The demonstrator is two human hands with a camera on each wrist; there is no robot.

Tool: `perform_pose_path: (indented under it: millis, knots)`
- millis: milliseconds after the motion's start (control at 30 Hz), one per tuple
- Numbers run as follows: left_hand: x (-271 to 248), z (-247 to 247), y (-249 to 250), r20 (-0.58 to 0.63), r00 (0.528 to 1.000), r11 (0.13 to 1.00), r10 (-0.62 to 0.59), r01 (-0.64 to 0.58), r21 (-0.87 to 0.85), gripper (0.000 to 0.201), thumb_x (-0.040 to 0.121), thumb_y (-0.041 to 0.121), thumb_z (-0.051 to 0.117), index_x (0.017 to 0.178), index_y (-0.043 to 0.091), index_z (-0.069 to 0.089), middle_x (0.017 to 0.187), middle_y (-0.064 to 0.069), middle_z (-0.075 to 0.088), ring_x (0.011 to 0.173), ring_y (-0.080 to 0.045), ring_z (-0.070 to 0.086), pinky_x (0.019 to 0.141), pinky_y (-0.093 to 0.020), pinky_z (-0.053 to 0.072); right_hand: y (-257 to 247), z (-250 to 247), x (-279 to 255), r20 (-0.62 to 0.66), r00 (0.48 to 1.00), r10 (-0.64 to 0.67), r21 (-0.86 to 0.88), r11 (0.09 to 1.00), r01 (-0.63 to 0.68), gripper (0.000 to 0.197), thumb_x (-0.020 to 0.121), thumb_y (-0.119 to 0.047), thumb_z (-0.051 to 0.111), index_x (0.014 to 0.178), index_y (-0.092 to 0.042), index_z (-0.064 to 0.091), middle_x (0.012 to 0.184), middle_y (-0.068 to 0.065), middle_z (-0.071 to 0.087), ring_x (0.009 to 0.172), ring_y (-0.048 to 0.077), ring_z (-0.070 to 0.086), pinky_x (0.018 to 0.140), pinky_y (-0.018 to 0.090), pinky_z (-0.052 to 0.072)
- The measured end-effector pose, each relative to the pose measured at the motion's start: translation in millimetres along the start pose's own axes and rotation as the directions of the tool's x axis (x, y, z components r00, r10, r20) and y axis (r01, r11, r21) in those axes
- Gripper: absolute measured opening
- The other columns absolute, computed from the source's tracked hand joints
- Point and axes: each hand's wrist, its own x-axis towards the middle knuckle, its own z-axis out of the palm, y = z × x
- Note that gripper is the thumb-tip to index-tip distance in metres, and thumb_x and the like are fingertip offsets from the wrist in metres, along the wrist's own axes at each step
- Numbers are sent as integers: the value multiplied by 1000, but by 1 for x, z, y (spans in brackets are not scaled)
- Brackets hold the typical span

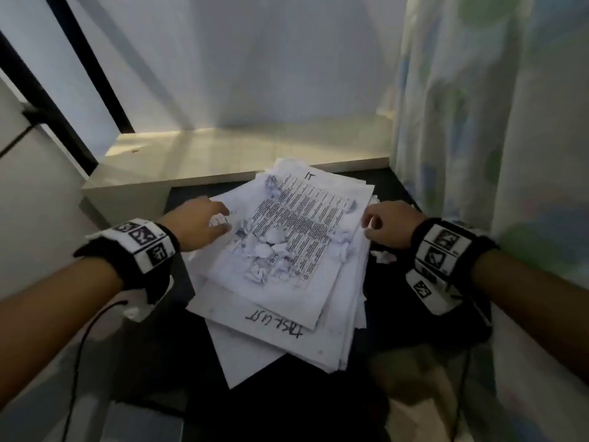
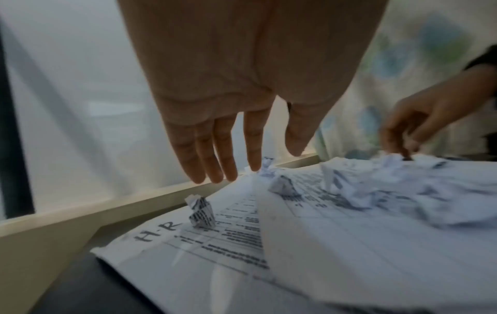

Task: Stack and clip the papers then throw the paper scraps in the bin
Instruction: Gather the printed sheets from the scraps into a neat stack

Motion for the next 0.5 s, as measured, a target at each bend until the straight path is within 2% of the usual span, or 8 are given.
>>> perform_pose_path:
  millis: [167, 300, 400, 500]
  knots:
    - [10, 6, 16, 36, 994, 992, -107, 109, -65, 52, 95, 38, 45, 137, 8, 44, 140, -15, 50, 126, -29, 50, 105, -33, 38, -4, 10, 8, 10, 995, 104, -49, 993, -103, 36, 87, -32, 54, 113, -8, 59, 122, 14, 62, 114, 28, 56, 91, 30, 44]
    - [16, 14, 30, 53, 988, 983, -146, 151, -105, 57, 96, 42, 40, 139, 5, 39, 146, -15, 43, 133, -28, 42, 109, -33, 33, -6, 11, 17, -44, 982, 186, 30, 982, -184, 52, 89, -42, 53, 125, -4, 48, 132, 17, 55, 121, 30, 52, 95, 32, 43]
    - [22, 17, 42, 53, 987, 970, -152, 160, -182, 59, 96, 34, 45, 144, 2, 29, 149, -18, 37, 136, -31, 38, 109, -33, 31, -12, 16, 24, -51, 975, 217, 94, 973, -212, 57, 86, -42, 57, 127, -5, 46, 130, 15, 55, 119, 30, 54, 93, 32, 45]
    - [26, 20, 53, 26, 986, 947, -162, 163, -277, 60, 95, 26, 50, 144, 0, 27, 146, -19, 41, 133, -31, 42, 106, -34, 34, -13, 22, 29, -37, 973, 229, 168, 961, -220, 55, 78, -41, 66, 122, -11, 49, 122, 9, 59, 108, 26, 59, 85, 29, 47]
